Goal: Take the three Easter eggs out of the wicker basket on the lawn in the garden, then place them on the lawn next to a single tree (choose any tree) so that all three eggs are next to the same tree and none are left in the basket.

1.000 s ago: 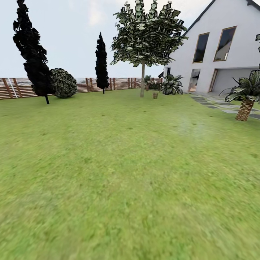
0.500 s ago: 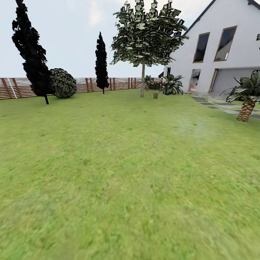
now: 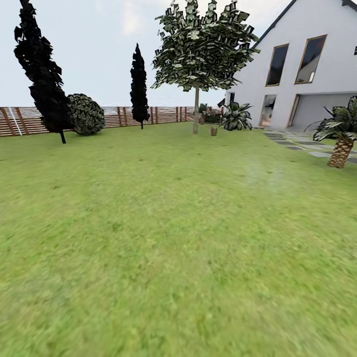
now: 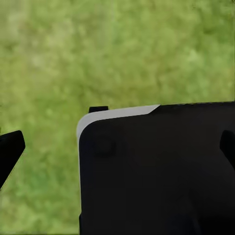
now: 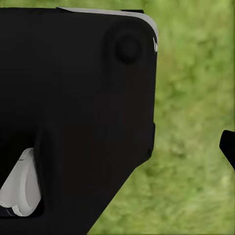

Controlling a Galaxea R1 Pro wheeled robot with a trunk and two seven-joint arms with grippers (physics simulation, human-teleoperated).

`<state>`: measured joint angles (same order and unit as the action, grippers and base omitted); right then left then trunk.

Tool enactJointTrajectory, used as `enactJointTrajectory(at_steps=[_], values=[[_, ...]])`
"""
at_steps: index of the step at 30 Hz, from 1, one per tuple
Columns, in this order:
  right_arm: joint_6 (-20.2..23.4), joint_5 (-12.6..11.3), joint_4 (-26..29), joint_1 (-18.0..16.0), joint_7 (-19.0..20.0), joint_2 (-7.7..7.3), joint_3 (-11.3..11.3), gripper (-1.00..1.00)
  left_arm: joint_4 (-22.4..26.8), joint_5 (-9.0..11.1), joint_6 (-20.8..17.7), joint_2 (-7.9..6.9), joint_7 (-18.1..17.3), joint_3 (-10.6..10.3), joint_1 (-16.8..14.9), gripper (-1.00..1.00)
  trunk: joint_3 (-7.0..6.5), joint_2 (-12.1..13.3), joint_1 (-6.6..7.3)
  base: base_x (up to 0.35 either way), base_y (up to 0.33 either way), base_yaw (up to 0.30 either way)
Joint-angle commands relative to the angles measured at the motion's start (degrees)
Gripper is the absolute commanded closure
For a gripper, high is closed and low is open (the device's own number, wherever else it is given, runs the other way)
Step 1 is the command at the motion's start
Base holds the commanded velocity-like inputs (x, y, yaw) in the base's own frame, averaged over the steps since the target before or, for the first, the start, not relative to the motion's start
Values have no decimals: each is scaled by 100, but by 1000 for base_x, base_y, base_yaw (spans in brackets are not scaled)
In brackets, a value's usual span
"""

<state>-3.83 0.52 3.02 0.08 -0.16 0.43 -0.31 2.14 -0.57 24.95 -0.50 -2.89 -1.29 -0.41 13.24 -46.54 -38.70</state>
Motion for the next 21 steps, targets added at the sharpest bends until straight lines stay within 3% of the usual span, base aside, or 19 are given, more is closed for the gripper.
enactJointTrajectory(at_steps=[1,21], values=[[-11,6,6,1,-2,1,-4,-100,-4,-5,19,-2,-10,-10,-3,-100,6,-4,-4,287,0,0],[-11,6,6,1,-2,1,-4,-100,-11,-11,19,3,-10,-4,-3,-100,6,-4,-4,330,0,0]])
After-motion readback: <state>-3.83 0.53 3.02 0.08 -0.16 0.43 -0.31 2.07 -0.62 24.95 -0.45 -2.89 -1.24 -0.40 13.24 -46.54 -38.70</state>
